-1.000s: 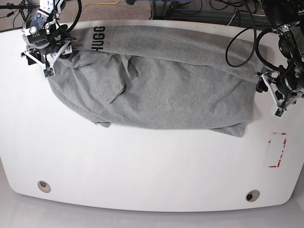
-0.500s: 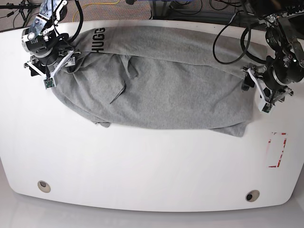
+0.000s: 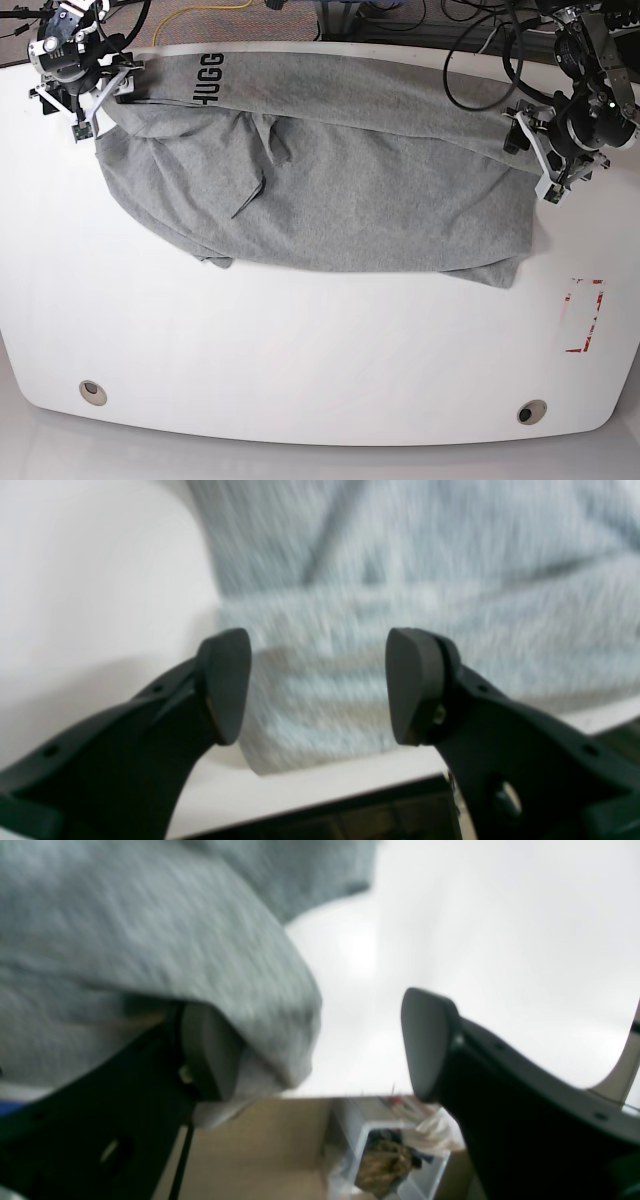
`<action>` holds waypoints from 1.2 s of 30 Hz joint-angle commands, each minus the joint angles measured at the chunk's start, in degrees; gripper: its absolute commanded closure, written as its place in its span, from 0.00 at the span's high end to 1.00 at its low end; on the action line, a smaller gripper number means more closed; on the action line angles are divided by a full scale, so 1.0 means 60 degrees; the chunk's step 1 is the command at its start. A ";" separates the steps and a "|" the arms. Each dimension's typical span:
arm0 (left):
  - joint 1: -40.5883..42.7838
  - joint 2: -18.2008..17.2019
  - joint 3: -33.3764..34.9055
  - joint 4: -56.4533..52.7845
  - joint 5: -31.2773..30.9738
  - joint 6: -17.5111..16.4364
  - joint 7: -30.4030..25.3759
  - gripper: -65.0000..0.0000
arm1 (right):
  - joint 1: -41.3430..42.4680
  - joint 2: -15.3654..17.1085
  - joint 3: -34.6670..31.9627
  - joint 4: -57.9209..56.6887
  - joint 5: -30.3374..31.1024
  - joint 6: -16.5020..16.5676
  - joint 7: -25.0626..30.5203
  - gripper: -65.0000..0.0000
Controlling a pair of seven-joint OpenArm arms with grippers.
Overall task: Fold the T-shirt properly
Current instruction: 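Open both grippers and release the folded edge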
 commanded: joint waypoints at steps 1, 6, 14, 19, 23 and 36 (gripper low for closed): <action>0.0127 -0.0132 -0.0047 0.0058 -0.0046 0.0043 -0.0339 0.61 | -0.0307 0.0093 0.0022 0.0214 0.0143 -0.0016 0.0166 0.72; 0.0493 -0.0161 -0.0047 -0.0381 -0.0017 0.0043 -0.0837 0.61 | -0.0527 0.0137 0.0037 0.0258 0.0143 -0.0016 0.0166 0.72; 0.0596 -0.0161 0.0276 -0.1378 0.1038 -0.0001 -0.1541 0.61 | -0.0776 0.0108 -0.0037 0.0302 0.0158 -0.0016 0.0122 0.72; 0.0581 -0.0161 0.0510 -0.1715 0.1478 -0.0001 -0.1907 0.61 | -0.0674 0.0035 -0.0051 0.0302 0.0158 -0.0016 -0.0435 0.72; 0.0581 -0.0161 0.0554 -0.1715 0.1595 -0.0001 -0.2273 0.61 | -0.0190 -0.0258 0.0007 0.0302 0.0129 -0.0016 -0.0493 0.72; 0.0640 -0.0176 0.0598 -0.1920 0.2181 -0.0015 -0.2376 0.61 | 0.0865 0.0298 0.0037 0.0214 0.0085 -0.0016 -0.0772 0.72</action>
